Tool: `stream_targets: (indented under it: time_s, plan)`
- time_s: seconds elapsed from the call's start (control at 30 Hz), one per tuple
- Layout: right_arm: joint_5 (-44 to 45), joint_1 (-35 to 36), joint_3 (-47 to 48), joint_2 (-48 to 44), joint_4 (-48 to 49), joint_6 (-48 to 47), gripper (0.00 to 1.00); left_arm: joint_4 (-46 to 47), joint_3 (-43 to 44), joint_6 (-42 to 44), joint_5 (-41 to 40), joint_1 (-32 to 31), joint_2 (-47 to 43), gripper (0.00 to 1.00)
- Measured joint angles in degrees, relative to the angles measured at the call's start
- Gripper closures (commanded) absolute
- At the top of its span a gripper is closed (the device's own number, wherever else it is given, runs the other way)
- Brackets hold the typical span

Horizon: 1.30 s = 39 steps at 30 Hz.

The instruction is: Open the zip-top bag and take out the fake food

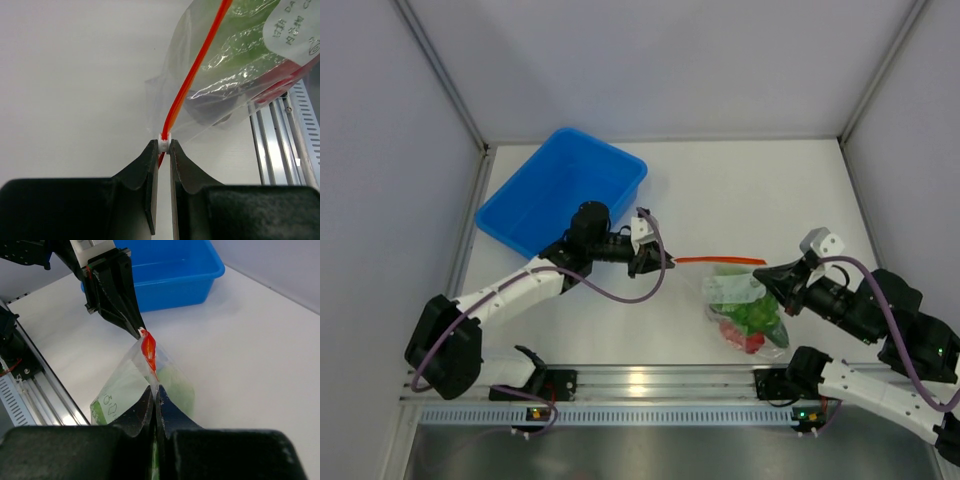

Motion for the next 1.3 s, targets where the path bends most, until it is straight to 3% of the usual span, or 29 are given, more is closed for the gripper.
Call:
stream_targets:
  time_s: [0.17,0.23,0.27,0.37,0.47,0.77,1.03,1.3]
  plan:
    - [0.1,0.0,0.2,-0.3,-0.4,-0.2,1.00,0.0,-2.2,-1.5,-1.4,2.0,-1.3,0.98]
    - [0.0,0.0,0.2,-0.3,-0.4,-0.2,1.00,-0.2,-2.7,-2.0,-1.9,2.2,-1.9,0.84]
    - [-0.2,0.0,0.2,-0.3,-0.4,-0.2,1.00,-0.2,-2.7,-2.4,-2.2,2.3,-2.2,0.70]
    - [-1.8,0.0,-0.4,-0.6,0.2,-0.4,1.00,-0.4,-2.7,-3.7,-2.4,2.5,-3.1,0.53]
    - [-4.3,0.0,-1.9,-0.9,0.9,-1.6,1.00,-0.7,-2.4,-5.3,-2.0,2.7,-4.3,0.46]
    - [-9.0,0.0,-5.1,-1.1,1.9,-3.2,1.00,-0.5,5.2,-8.5,-1.3,0.5,-6.8,0.45]
    - [-10.0,0.0,-5.4,-1.1,2.4,-3.1,1.00,-0.6,5.8,-8.5,1.5,-6.3,-6.4,0.46]
    - [-10.9,0.0,-5.4,-1.5,2.6,-3.1,1.00,-0.6,5.8,-8.2,0.9,-8.3,-4.5,0.48]
